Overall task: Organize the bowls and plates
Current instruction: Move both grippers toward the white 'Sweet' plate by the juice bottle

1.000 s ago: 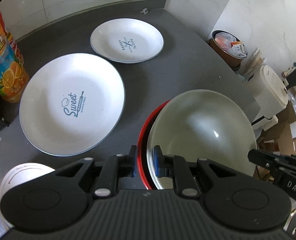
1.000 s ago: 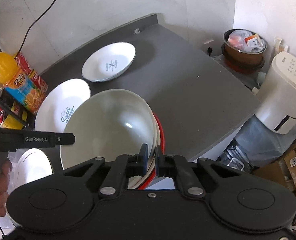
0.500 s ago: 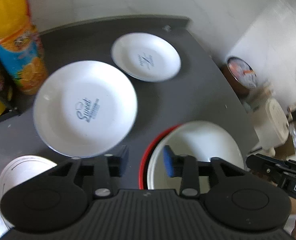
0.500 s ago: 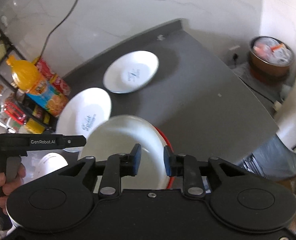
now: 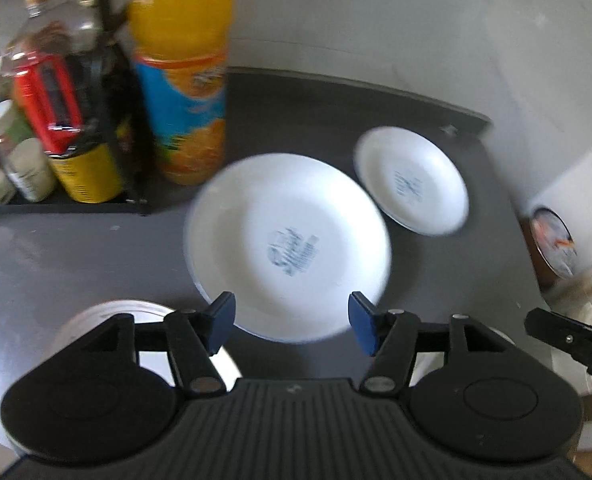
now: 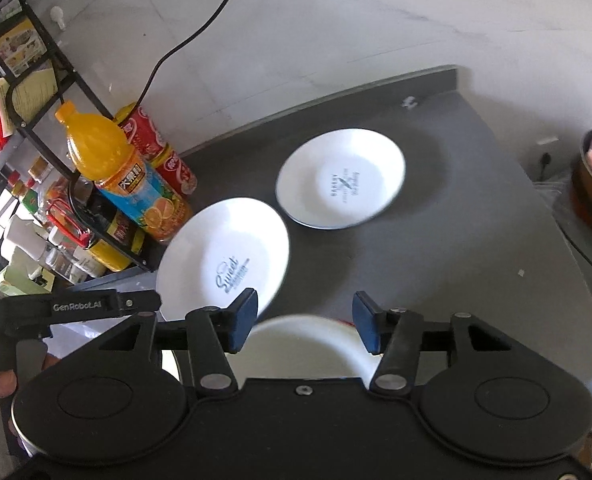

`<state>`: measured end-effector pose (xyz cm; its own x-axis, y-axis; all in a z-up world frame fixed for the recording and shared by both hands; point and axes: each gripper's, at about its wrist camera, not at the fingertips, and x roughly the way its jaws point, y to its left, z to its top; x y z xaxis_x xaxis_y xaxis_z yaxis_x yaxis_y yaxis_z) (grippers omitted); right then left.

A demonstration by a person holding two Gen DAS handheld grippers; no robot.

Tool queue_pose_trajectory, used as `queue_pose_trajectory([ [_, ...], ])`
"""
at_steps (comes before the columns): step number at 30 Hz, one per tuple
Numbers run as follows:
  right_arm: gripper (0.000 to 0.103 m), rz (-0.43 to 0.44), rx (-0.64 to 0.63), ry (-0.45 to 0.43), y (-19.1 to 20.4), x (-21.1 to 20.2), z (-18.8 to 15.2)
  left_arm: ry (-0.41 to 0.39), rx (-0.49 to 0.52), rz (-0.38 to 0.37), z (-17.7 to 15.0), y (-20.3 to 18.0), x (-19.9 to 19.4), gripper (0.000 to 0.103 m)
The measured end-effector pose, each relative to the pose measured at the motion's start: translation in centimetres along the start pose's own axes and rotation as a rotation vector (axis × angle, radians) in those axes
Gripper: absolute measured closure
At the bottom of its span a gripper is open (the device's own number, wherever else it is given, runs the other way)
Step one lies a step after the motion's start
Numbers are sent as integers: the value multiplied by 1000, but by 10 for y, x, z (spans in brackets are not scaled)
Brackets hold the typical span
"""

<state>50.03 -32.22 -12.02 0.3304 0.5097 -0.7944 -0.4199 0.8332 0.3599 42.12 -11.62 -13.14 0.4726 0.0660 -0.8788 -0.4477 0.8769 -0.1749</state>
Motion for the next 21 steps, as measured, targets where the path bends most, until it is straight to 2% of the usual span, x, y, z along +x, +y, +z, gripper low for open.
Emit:
queue_pose_trajectory([
  [12, 50, 40, 4, 119, 26, 64, 35, -10, -134, 81, 21, 57, 30, 41],
  [21, 51, -9, 54, 217, 26, 114, 49, 15, -170, 78, 28, 79, 66, 42],
])
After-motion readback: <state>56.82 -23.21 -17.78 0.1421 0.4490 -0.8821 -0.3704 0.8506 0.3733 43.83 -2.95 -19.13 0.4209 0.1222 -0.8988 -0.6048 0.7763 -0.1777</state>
